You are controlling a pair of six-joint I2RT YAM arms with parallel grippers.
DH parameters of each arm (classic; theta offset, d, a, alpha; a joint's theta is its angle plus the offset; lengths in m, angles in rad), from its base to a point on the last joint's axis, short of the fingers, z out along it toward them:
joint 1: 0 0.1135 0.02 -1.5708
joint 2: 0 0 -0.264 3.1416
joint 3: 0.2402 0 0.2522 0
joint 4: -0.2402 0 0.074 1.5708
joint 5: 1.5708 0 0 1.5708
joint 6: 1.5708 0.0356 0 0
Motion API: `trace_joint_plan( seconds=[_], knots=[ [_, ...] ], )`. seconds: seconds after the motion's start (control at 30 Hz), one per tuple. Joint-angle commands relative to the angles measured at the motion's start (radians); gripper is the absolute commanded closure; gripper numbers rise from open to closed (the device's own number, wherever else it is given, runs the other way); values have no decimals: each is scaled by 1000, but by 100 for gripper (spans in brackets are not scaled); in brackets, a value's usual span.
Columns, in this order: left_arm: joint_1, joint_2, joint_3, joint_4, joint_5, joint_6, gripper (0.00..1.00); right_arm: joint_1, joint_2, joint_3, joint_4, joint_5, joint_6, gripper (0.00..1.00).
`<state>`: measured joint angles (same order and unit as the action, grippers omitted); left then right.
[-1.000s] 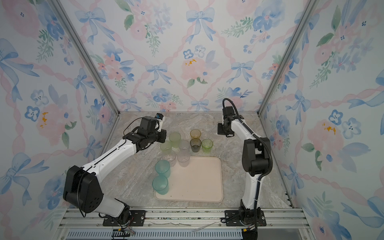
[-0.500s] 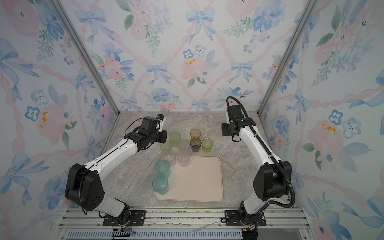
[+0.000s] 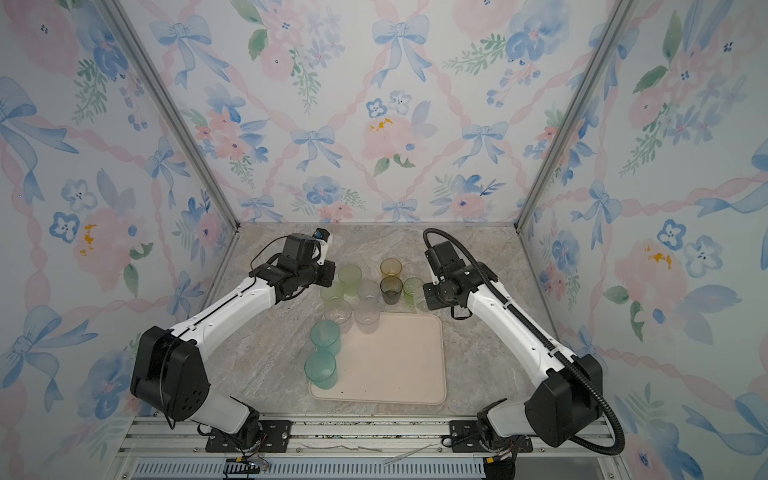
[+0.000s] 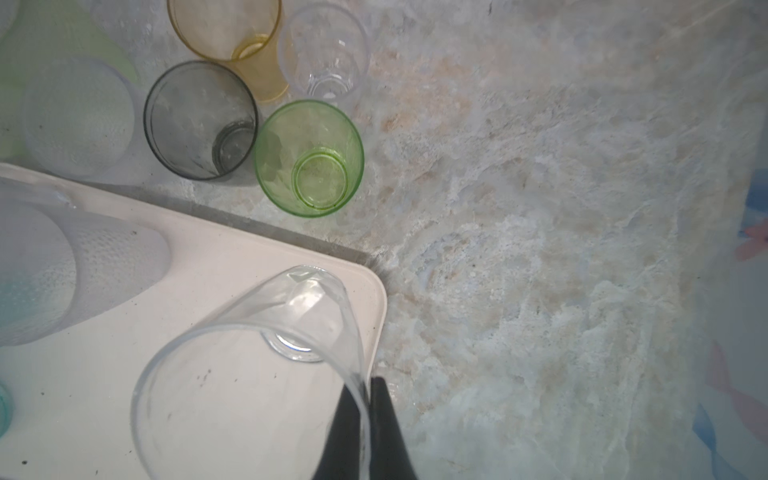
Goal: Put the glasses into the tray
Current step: 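Carry the clear glass with the right gripper over the tray, then lower the clear glass onto the tray and open the right gripper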
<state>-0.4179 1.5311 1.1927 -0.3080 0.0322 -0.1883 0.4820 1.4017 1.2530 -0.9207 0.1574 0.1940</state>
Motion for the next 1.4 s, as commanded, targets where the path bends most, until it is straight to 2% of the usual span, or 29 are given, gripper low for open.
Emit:
trace_joint_plan(
  seconds=[0.0,0.17,0.6,1.37],
  knots=[
    [4,-15,4,14,16,7,86,18,9,-53,7,-27,50,97],
    [5,-17,1,16,18,9,86,24,65,-82,54,-66,61,97],
    [5,-25,-7,13,5,15,86,3,167,-89,94,-79,47,98],
    [5,-19,4,12,8,18,86,-87,163,-156,138,-113,42,97]
  ],
)
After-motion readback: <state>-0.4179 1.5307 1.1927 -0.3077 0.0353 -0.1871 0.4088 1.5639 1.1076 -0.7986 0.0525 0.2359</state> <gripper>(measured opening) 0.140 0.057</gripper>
